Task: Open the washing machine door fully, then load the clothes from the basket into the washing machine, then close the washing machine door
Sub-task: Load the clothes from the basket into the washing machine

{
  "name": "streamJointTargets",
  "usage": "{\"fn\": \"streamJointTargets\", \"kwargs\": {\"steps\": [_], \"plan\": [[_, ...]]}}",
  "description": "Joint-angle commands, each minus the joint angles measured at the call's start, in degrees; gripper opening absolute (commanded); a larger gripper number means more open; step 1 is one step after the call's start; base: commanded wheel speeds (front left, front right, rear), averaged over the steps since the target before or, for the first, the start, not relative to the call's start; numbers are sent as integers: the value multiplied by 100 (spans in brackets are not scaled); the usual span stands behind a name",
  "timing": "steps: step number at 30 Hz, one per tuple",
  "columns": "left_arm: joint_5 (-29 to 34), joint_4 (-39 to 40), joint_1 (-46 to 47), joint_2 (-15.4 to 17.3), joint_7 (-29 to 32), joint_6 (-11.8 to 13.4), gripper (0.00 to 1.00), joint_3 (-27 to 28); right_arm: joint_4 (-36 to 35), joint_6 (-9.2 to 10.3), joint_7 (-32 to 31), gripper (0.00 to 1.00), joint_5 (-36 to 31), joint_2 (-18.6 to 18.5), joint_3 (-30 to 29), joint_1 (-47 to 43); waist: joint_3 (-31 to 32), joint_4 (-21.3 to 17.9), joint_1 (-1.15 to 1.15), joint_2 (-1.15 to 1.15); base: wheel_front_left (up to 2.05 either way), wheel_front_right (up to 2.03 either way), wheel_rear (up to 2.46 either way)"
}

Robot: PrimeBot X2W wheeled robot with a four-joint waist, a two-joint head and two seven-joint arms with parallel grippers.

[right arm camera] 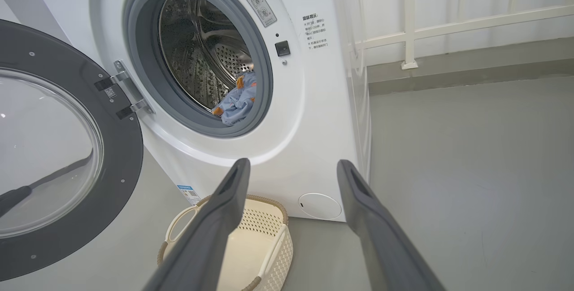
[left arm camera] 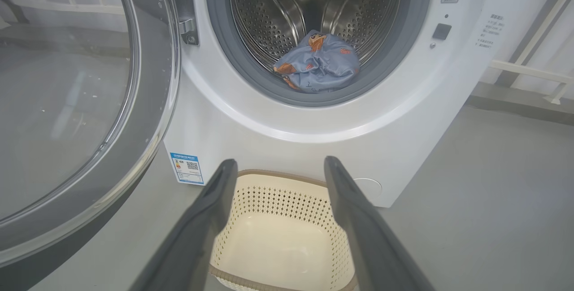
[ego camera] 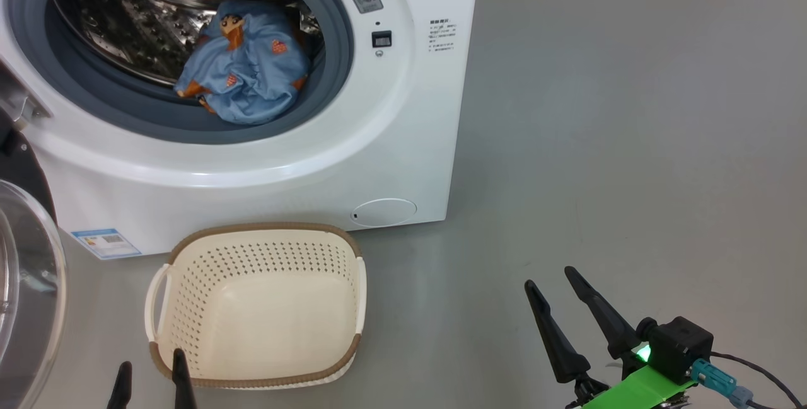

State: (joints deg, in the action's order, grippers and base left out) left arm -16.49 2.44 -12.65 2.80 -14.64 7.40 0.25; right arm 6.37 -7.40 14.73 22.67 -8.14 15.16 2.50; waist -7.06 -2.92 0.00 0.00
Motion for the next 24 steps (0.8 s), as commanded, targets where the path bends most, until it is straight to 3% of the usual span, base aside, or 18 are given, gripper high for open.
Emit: {"fn": "streamJointTargets", "kwargs": {"steps": [1,14,21,24], "plan": [[-25,159,137,9,-36,54,100,156,-147,-9,27,100,-22,-33,113,51,-15,-4,0,0,0,0,0],[108,121,464,9,-36,0,100,15,-226,-9,27,100,-61,-53,50,28,-179,56,0,0,0,0,0],[235,-195,1264,9,-36,-170,100,-6,-273,-9,27,100,-39,-136,69,114,-564,106,0,0,0,0,0],[268,-678,1826,70,-34,-311,100,-82,-314,-9,27,100,-29,-182,62,174,-775,102,0,0,0,0,0]]}}
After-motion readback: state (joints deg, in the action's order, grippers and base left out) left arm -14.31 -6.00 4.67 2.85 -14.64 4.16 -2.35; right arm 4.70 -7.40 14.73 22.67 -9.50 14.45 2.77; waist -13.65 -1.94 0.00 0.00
